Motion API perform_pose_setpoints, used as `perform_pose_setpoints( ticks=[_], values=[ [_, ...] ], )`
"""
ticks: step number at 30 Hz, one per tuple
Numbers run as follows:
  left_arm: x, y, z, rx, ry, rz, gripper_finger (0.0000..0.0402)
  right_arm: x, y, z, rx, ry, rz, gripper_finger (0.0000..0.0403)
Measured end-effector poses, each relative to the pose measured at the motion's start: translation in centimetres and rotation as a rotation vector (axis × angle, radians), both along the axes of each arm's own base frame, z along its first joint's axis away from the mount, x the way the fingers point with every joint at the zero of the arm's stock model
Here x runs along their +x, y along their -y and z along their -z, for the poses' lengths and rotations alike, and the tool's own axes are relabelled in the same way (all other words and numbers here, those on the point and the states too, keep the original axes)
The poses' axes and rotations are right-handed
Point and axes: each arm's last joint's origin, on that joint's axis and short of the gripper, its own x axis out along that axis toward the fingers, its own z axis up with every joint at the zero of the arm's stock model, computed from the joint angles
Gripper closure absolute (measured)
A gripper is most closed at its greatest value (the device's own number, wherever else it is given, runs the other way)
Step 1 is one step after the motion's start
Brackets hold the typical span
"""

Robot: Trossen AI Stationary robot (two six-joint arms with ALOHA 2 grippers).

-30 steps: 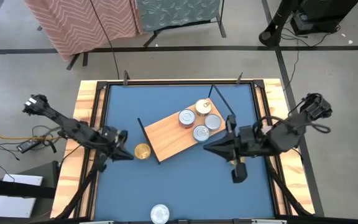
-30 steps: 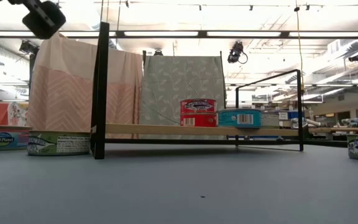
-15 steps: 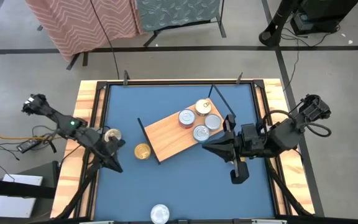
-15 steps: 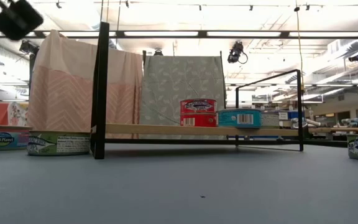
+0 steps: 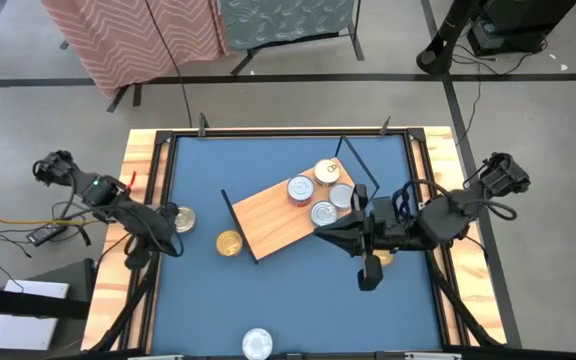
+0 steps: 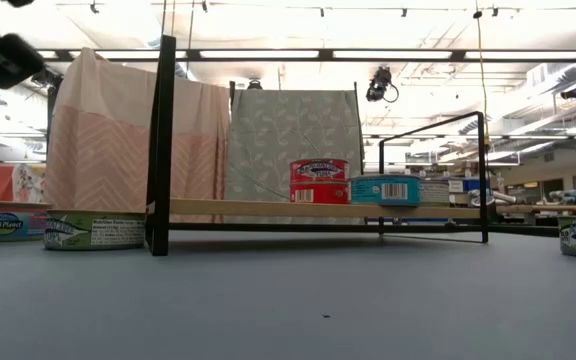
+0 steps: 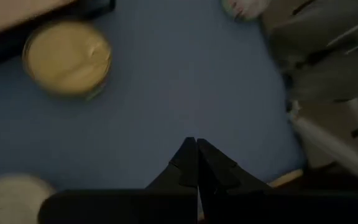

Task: Stack canned seafood by type on shelf
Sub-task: Put the blue/pink tuna can on the shelf

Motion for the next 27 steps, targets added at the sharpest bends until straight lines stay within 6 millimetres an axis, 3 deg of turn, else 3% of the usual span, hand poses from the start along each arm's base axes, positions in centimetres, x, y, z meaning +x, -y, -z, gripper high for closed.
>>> perform_pose_setpoints(
  ticks=[5, 13, 17, 27],
  values=[
    [-1.2, -1.1, 0.8, 0.168, -0.068, -0.058, 0.0400, 0.1, 0.0, 0.1, -0.013, -0.002, -0.011, 0.0395],
    [-0.8, -1.7, 2.1, 0.384, -0.004, -0.155, 0.0401, 0.1, 0.0, -0.3, -0.031, 0.027, -0.007, 0.0393],
    [-0.3, -1.2, 2.5, 0.356, -0.036, -0.120, 0.0401, 0.0, 0.0, -0.4, -0.047, 0.043, -0.007, 0.0393],
    [1.6, -0.3, 4.6, 0.325, -0.154, -0.388, 0.0401, -0.1, -0.1, -0.6, -0.073, 0.056, -0.007, 0.0392]
  ],
)
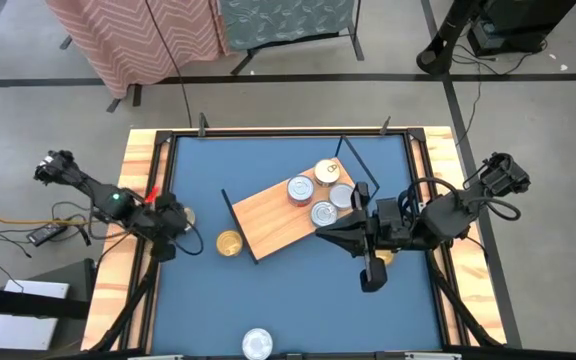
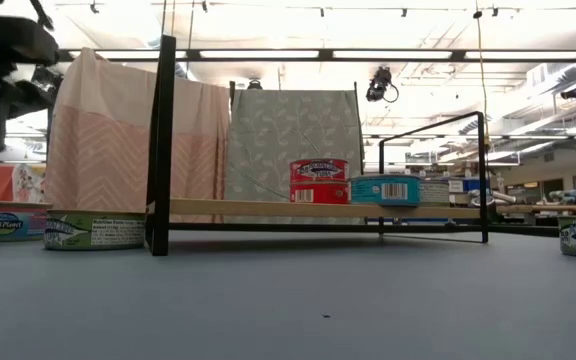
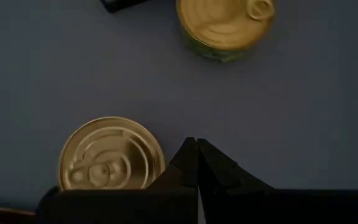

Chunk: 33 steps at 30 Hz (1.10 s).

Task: Stack canned seafood by type on shelf
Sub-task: Put the blue/pink tuna can on the shelf

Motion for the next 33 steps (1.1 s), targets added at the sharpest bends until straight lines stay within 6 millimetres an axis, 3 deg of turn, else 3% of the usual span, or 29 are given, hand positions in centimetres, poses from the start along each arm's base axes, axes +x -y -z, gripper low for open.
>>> perform_pose_setpoints(
  ticks=[5, 10, 16, 25, 33],
  values=[
    [0.8, 0.4, 2.0, -0.056, 0.049, -0.148, 0.0401, 0.0, 0.0, 0.0, -0.015, 0.000, -0.004, 0.0392],
    [0.3, -0.1, 4.0, -0.013, 0.016, -0.290, 0.0401, 0.0, -0.1, 0.0, -0.019, 0.003, -0.042, 0.0392],
    [1.0, -0.4, 4.3, 0.068, 0.082, -0.464, 0.0401, 0.0, -0.2, 0.0, -0.020, 0.004, -0.055, 0.0392],
    [2.2, -0.4, 5.9, 0.204, -0.040, -0.508, 0.0401, -0.1, -0.4, 0.0, -0.024, 0.008, -0.102, 0.0392],
    [3.7, 0.4, 6.2, 0.105, 0.012, -0.516, 0.0401, -0.3, -0.8, -0.1, -0.029, 0.016, -0.114, 0.0392]
  ],
)
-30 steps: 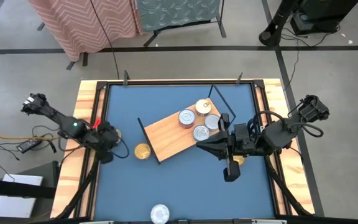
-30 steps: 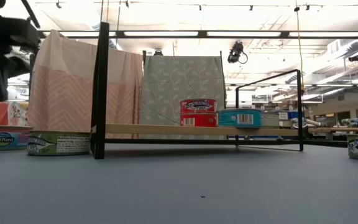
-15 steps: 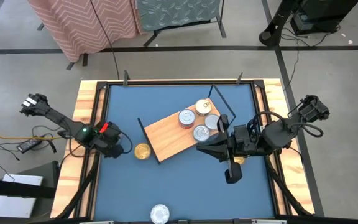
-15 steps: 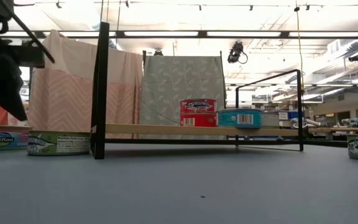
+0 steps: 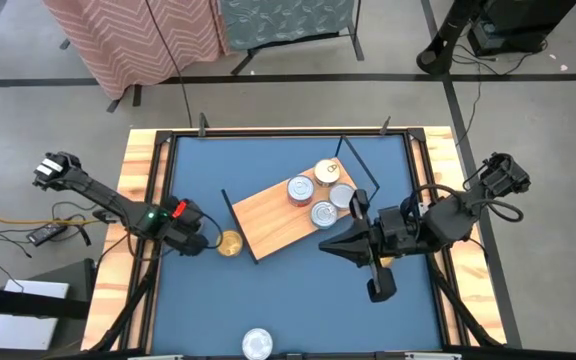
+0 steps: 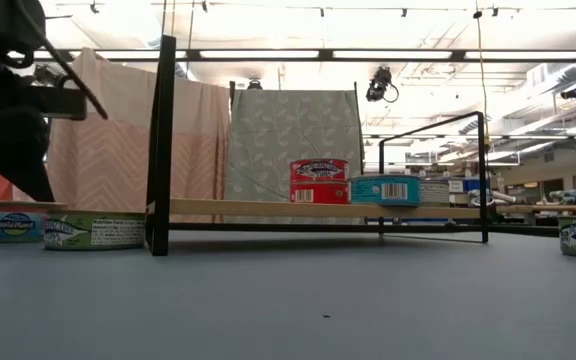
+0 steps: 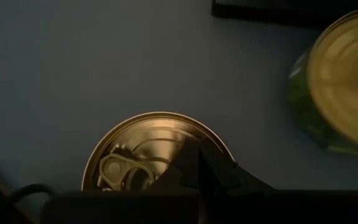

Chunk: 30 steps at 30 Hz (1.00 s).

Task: Stack canned seafood by type on shelf
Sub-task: Put the blue/pink tuna can on the shelf

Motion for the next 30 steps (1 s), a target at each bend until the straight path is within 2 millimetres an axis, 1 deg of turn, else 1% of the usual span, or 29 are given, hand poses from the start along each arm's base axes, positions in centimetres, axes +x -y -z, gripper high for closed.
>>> perform_pose_setpoints(
  ticks=[4, 9, 11, 14, 15, 17, 18, 21, 24, 26, 30],
  values=[
    [0.3, 0.1, 0.0, -0.053, 0.026, -0.042, 0.0401, 0.0, 0.0, -0.2, -0.012, 0.020, 0.003, 0.0392],
    [0.1, 0.0, 0.5, -0.083, 0.019, -0.048, 0.0401, -0.2, 0.1, -0.4, -0.022, 0.037, -0.008, 0.0392],
    [0.5, 0.3, 0.5, -0.103, 0.058, -0.016, 0.0401, -0.3, 0.1, -0.5, -0.022, 0.042, -0.017, 0.0392],
    [1.3, 1.2, 0.5, -0.234, 0.101, 0.079, 0.0401, -0.3, 0.1, -0.6, -0.015, 0.044, -0.026, 0.0392],
    [1.4, 1.3, 0.7, -0.252, 0.098, 0.109, 0.0401, -0.3, 0.0, -0.6, -0.015, 0.044, -0.028, 0.0392],
    [2.2, 1.5, 0.3, -0.281, 0.162, 0.141, 0.0401, -0.4, -0.1, -0.6, -0.015, 0.044, -0.031, 0.0392],
    [2.5, 1.6, 0.1, -0.287, 0.182, 0.144, 0.0401, -0.4, -0.2, -0.6, -0.015, 0.044, -0.032, 0.0392],
    [1.8, 1.2, 0.8, -0.247, 0.100, 0.111, 0.0401, -0.5, -0.3, -0.6, -0.014, 0.044, -0.036, 0.0392],
    [1.8, 1.1, 0.6, -0.232, 0.099, 0.101, 0.0401, -0.6, -0.4, -0.6, -0.011, 0.049, -0.037, 0.0392],
    [1.5, 1.0, 0.8, -0.218, 0.066, 0.102, 0.0401, -0.6, -0.4, -0.6, -0.010, 0.050, -0.036, 0.0392],
    [1.5, 0.9, 0.7, -0.196, 0.077, 0.106, 0.0401, -0.6, -0.3, -0.6, -0.010, 0.050, -0.035, 0.0392]
  ],
)
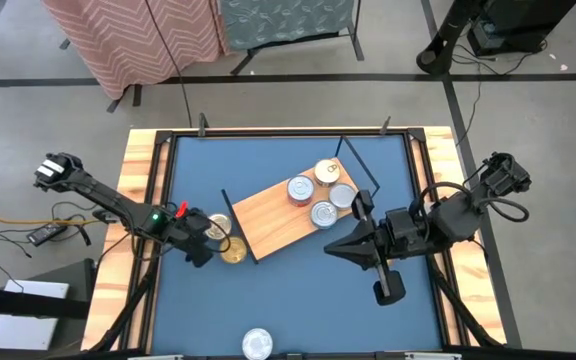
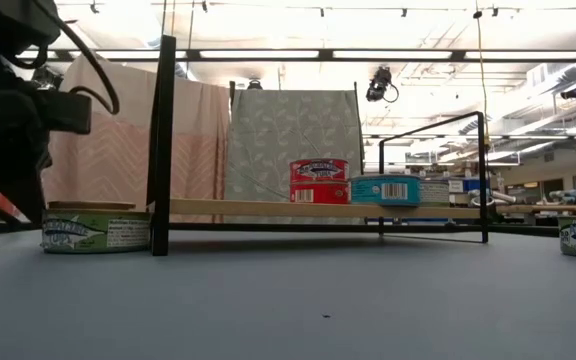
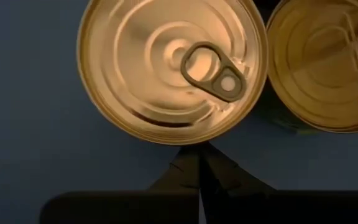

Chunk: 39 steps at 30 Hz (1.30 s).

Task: Stack canned seafood by type on shelf
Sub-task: Put the blue/pink tuna can on the shelf

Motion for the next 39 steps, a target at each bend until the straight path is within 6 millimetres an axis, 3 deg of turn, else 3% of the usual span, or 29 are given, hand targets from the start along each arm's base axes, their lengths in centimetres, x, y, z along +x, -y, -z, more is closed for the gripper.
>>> perform_pose_setpoints(
  ticks=[7, 22, 39],
  values=[
    [0.1, -0.2, -2.0, 0.099, 0.035, 0.043, 0.0401, 0.0, 0.1, -0.1, 0.001, 0.005, 0.024, 0.0392],
    [-0.7, -1.2, -3.8, 0.216, 0.203, -0.007, 0.0401, -0.1, -0.1, -0.1, -0.025, 0.008, 0.020, 0.0392],
    [-1.5, -1.5, -1.3, 0.077, 0.186, -0.059, 0.0401, -1.9, -2.5, 0.0, -0.106, 0.013, 0.009, 0.0392]
  ],
)
